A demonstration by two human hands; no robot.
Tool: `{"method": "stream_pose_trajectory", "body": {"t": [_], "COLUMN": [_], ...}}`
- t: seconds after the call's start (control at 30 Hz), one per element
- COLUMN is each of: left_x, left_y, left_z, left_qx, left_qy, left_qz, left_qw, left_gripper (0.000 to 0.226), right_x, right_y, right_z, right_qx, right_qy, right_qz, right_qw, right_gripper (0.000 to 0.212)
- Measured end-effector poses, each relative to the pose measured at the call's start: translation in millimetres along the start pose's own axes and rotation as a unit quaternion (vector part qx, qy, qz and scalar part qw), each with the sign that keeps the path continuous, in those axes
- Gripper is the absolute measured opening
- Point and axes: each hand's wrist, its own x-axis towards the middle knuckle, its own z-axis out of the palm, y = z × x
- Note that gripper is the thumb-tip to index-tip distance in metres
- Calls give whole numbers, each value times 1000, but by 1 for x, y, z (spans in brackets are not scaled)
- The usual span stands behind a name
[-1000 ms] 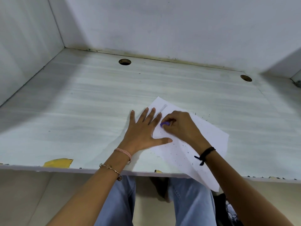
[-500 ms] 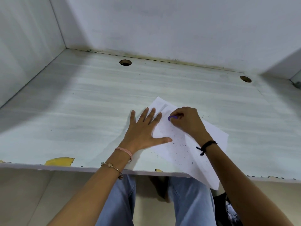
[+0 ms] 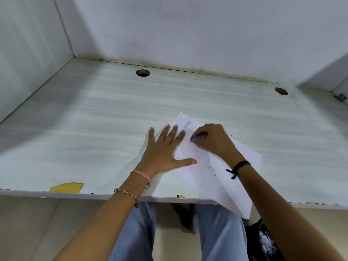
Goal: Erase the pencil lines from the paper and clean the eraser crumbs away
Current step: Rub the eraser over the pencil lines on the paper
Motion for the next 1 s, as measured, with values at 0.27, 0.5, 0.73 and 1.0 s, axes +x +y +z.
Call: {"method": "stream_pose_trajectory", "body": {"t": [0.27, 0.5, 0.73, 1.0], "left_x": [1, 1, 2, 1], "left_y": [-1, -1, 0, -1], "left_z": [2, 1, 2, 1], "left_qx": [10, 19, 10, 7], "left_qy": [3, 5, 4, 4], "left_qz": [1, 1, -1, 5], "left_qw": [1000, 1000, 1000, 1000], "left_gripper": [107, 106, 105, 109], "right_x": [-4, -18, -5, 14], "right_y": [-5, -14, -10, 23], "right_z": [3, 11, 14, -2], "right_qx": [-5, 7, 5, 78], "right_qy": [-29, -77, -8, 53], "right_qz": [-26, -66, -33, 70], "right_qw": [999, 995, 999, 993], "right_gripper": [11, 10, 10, 7]}}
